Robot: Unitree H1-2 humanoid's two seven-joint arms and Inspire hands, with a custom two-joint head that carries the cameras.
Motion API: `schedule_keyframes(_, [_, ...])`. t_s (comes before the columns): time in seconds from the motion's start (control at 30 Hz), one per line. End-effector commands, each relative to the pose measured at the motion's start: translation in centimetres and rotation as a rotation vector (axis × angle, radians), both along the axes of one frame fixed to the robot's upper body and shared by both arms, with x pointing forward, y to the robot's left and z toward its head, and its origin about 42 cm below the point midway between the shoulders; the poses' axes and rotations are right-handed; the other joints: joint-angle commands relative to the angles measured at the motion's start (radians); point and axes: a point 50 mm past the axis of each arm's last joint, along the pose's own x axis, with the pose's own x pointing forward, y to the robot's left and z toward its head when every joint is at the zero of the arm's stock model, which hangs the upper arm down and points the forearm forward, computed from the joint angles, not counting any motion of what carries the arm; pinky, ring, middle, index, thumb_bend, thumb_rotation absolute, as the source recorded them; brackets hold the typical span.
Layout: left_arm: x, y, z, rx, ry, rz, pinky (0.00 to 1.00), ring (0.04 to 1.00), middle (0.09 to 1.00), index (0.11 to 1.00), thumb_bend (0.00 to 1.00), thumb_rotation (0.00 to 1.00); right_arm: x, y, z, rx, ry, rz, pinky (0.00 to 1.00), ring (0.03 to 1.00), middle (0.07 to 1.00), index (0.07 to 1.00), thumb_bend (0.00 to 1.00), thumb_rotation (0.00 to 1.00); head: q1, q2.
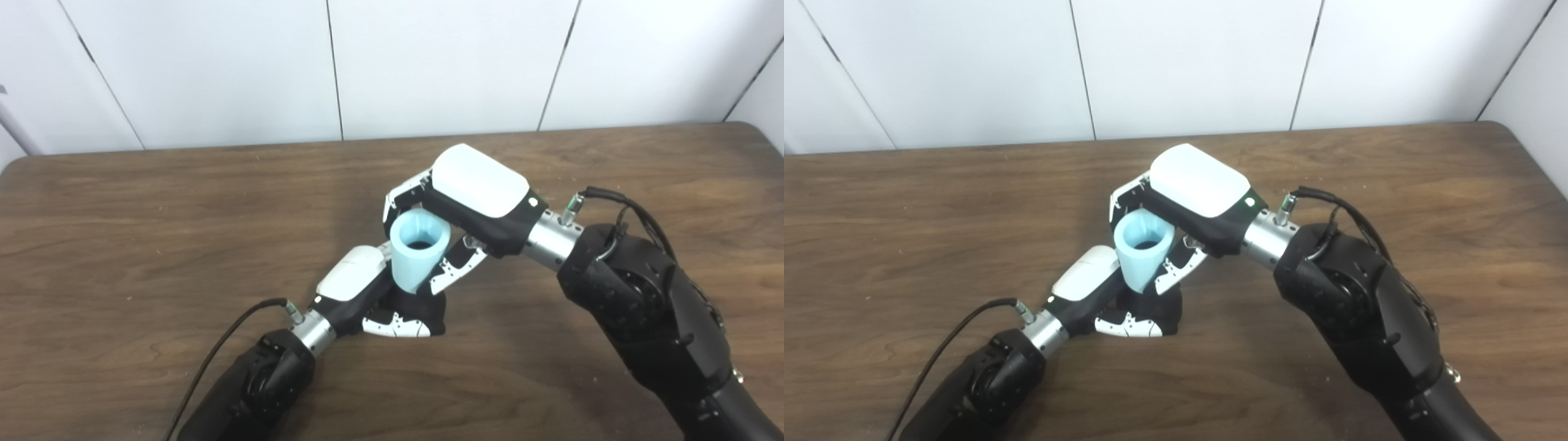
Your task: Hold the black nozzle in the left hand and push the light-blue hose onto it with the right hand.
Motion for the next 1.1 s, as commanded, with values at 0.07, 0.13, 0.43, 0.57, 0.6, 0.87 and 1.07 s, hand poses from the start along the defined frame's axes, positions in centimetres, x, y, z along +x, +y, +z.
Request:
schedule_keyframes(0.07, [-1.4,0.2,-2.4,0.056,0.097,-0.003,0.93,0.946,0.844,0.520,0.50,0.67,0.7,-0.1,-0.9,-0.081,0.047,-0.025,0.15,0.215,0.471,0.483,0.53,0.00,-0.001,0.001])
schedule_keyframes(0.13, [-1.5,0.2,-2.5,0.054,0.097,-0.002,0.93,0.946,0.844,0.519,0.50,0.66,0.7,-0.1,-1.2,-0.090,0.060,-0.031,0.14,0.205,0.471,0.483,0.53,0.00,-0.002,0.002])
schedule_keyframes(0.43, [-1.5,0.3,-2.5,0.052,0.097,0.000,0.93,0.946,0.847,0.524,0.50,0.66,0.5,-0.1,-2.1,-0.132,0.083,-0.034,0.15,0.207,0.470,0.483,0.53,0.00,-0.003,0.004])
schedule_keyframes(0.57, [-1.5,0.3,-2.5,0.052,0.098,-0.001,0.93,0.946,0.847,0.525,0.50,0.66,0.5,-0.1,-2.3,-0.136,0.089,-0.035,0.16,0.221,0.471,0.484,0.53,0.00,-0.002,0.005])
schedule_keyframes(0.6, [-1.5,0.3,-2.6,0.052,0.098,-0.001,0.93,0.946,0.847,0.525,0.50,0.66,0.5,-0.2,-2.4,-0.139,0.092,-0.035,0.18,0.235,0.471,0.484,0.53,0.00,-0.002,0.006])
schedule_keyframes(0.87, [-1.5,0.3,-2.4,0.056,0.095,-0.003,0.93,0.942,0.847,0.524,0.49,0.66,0.4,-0.2,-2.7,-0.156,0.094,-0.034,0.21,0.277,0.396,0.513,0.52,0.00,-0.002,0.006])
schedule_keyframes(1.07, [-1.4,0.3,-2.3,0.060,0.094,-0.003,0.93,0.942,0.847,0.523,0.50,0.66,0.2,-0.2,-3.0,-0.152,0.107,-0.028,0.16,0.240,0.470,0.482,0.53,0.00,0.001,0.007])
